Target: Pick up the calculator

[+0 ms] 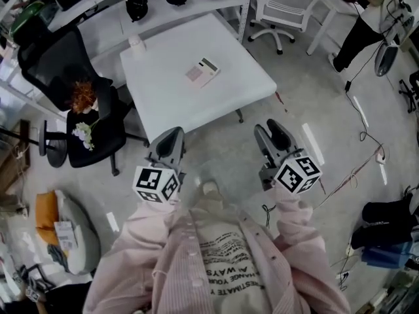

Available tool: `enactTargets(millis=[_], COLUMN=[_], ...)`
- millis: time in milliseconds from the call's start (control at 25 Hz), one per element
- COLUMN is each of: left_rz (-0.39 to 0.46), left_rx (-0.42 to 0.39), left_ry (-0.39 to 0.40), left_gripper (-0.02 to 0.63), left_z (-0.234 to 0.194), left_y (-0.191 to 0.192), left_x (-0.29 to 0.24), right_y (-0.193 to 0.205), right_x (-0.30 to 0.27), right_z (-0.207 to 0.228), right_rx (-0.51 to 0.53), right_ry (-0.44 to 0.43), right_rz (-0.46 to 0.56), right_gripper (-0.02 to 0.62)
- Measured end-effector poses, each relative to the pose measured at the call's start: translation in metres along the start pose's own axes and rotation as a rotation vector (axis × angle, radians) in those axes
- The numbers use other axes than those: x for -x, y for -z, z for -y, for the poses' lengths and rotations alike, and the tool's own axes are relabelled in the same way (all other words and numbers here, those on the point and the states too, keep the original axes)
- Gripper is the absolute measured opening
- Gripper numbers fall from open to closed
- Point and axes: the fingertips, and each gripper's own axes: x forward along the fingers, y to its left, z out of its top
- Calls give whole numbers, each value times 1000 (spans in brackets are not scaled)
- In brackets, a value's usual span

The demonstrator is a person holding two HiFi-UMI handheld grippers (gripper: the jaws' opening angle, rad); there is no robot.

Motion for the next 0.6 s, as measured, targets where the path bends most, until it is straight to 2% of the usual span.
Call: enactTargets(millis=[200,600], left_rz=[-2,9], left_rx=[7,28], left_ry=[3,-41], left_gripper=[2,2], left_z=[-21,-60], left_y=[-5,-7], left_x=[-30,-39], right_y=[-1,-4], right_x=[-35,-85], right_z=[12,16], right_rx=[-42,-39], right_ry=[-7,-30], right_rz=[-4,-20], right_gripper=[172,172])
